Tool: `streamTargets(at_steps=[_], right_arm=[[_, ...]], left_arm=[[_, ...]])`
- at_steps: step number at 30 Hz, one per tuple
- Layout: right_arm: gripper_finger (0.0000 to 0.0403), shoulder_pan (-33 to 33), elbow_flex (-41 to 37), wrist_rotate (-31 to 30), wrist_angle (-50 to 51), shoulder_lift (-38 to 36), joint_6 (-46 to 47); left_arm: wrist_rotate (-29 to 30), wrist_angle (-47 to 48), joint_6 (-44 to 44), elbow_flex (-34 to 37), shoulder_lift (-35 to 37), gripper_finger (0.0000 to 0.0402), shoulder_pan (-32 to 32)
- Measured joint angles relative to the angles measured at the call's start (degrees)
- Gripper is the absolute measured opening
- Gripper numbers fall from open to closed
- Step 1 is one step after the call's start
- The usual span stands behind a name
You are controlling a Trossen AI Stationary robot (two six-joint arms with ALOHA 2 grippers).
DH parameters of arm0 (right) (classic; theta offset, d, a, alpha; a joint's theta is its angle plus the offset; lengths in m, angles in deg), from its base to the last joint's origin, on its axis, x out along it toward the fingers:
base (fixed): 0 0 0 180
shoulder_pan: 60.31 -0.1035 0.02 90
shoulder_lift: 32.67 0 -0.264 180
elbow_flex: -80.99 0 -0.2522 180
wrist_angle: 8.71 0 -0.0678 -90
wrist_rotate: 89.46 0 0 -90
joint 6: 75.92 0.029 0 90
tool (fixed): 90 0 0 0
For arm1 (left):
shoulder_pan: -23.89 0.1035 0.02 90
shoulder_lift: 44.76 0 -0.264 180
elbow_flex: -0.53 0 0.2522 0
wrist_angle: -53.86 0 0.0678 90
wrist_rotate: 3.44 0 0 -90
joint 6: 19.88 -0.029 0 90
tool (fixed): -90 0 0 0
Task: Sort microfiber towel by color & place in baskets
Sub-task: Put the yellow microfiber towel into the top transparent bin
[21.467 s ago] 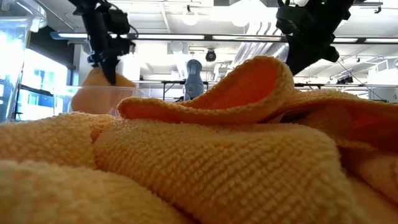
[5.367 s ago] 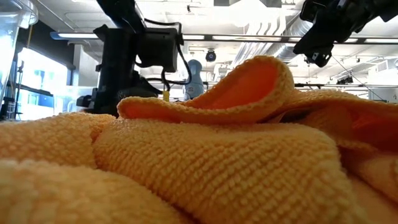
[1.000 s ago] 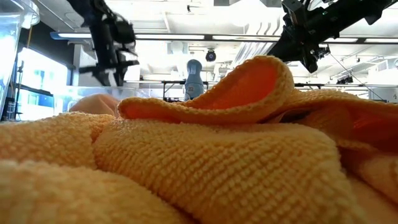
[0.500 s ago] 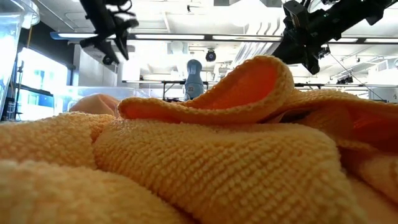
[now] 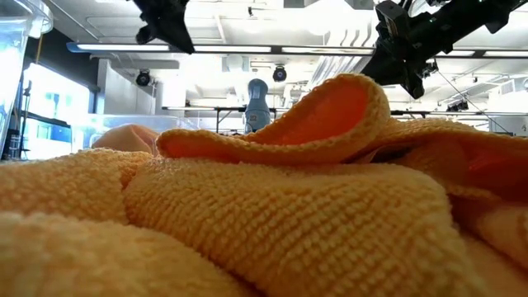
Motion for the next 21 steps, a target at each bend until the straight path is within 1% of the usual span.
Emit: streamTargets(at_steps=[4,7,10,15,21], right_arm=[[0.0028,0.0,0.0,0.0,0.0,0.0,0.0],[0.0028,0.0,0.0,0.0,0.0,0.0,0.1],[0.0028,0.0,0.0,0.0,0.0,0.0,0.1],[0.0030,0.0,0.0,-3.9,1.4,0.0,4.0],[0.0042,0.0,0.0,-5.3,2.6,0.0,2.7]], left_arm=[[-2.5,0.6,-8.4,0.0,-1.1,0.0002,-3.6],[-4.4,0.8,-8.9,0.0,-2.0,0.0003,-5.8],[-4.8,0.8,-8.0,0.0,-3.2,0.0001,-7.2],[-4.8,0.9,-8.5,0.0,-6.1,0.0000,-9.3],[-4.9,0.9,-11.0,0.0,-9.0,0.0000,-11.8]])
